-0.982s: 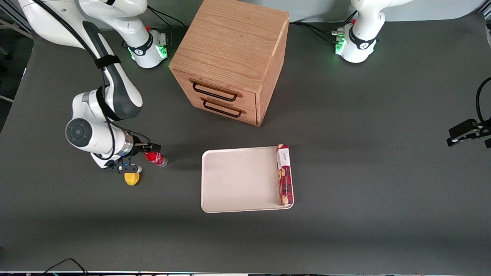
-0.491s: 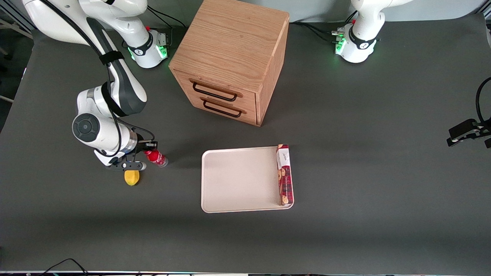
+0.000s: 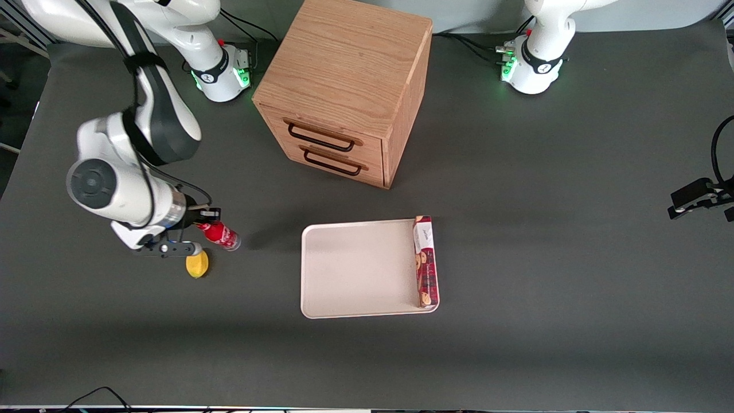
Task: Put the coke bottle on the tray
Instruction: 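Close the right gripper around the red bottle's cap end, then lift the bottle and carry it over the white tray, lowering it upright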
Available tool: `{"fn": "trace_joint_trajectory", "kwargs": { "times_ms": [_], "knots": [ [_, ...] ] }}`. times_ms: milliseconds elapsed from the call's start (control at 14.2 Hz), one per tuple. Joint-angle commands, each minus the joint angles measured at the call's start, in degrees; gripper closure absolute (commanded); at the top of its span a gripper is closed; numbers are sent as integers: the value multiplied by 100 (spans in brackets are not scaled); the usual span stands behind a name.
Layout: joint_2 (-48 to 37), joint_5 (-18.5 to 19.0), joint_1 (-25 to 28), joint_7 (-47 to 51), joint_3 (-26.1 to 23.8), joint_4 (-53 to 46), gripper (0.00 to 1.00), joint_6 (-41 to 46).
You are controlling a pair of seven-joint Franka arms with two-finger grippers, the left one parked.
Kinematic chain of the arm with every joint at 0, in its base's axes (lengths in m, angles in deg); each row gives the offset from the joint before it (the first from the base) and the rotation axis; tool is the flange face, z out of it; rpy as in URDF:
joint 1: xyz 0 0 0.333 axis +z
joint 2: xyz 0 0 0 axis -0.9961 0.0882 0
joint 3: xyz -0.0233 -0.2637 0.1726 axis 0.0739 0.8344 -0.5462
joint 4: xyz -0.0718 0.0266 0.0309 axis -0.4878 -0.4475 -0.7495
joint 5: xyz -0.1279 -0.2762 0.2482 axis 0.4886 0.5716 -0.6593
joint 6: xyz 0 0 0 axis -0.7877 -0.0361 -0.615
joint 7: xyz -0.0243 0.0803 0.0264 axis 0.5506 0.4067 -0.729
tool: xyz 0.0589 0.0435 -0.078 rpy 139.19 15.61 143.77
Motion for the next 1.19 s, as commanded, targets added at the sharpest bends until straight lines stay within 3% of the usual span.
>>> {"fn": "trace_joint_trajectory", "kwargs": {
  "times_ms": [0, 211, 561, 1123],
  "knots": [
    [129, -21, 27, 180, -245, -1137, 100, 868],
    [602, -153, 316, 669, -474, -2130, 100, 1449],
    [1999, -83, 1230, 2577, -484, -3258, 100, 1049],
    [3003, 1059, 1890, 3915, -510, -3136, 100, -210]
  ]
}}
